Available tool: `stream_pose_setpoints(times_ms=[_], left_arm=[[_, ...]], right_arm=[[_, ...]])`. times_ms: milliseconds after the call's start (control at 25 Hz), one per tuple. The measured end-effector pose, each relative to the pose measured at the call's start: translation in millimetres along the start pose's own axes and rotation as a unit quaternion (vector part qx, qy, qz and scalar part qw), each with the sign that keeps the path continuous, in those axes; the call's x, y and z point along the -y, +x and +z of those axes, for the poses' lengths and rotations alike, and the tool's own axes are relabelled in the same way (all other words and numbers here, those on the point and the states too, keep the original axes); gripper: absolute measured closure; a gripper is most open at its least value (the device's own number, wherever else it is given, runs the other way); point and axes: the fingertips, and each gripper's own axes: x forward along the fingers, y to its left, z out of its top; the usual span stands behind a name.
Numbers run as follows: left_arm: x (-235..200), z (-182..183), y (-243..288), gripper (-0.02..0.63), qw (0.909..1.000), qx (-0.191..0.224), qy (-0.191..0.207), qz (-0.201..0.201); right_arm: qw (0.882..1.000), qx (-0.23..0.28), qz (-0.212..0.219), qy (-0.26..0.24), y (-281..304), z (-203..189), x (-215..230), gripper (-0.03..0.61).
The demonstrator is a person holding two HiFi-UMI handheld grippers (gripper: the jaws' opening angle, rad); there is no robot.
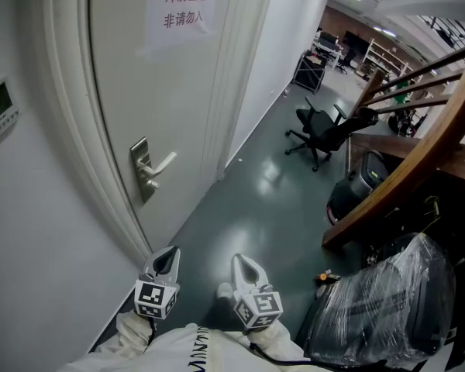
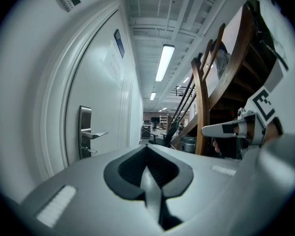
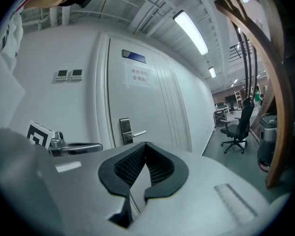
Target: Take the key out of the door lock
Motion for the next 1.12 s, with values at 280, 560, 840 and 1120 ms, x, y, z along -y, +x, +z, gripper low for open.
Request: stream_pose_setpoints(times_ms=[280,560,840,1120], left_arm=[[-17.7,5.5,34.1,0.614,0.9994,0.004,0.005,0.035],[-32.5,10.4,83.2,0.614,0.9979,-0.008,0.003,0.065],[-40.6,19.2,128.2,0.614,0.9953,-0.016,0.002,0.096],[-45.7,24.4,167.0,0.614,0.9905,-0.018,0.001,0.136]], right_arm=[[0.999,0.003,0.032,-0.007,46.7,12.7,21.5,0.577],[0.998,-0.008,0.062,-0.002,99.3,25.1,52.6,0.577],[0.995,-0.017,0.099,0.001,139.6,38.0,82.0,0.577],[0.990,-0.031,0.140,0.001,177.6,43.1,112.1,0.577]])
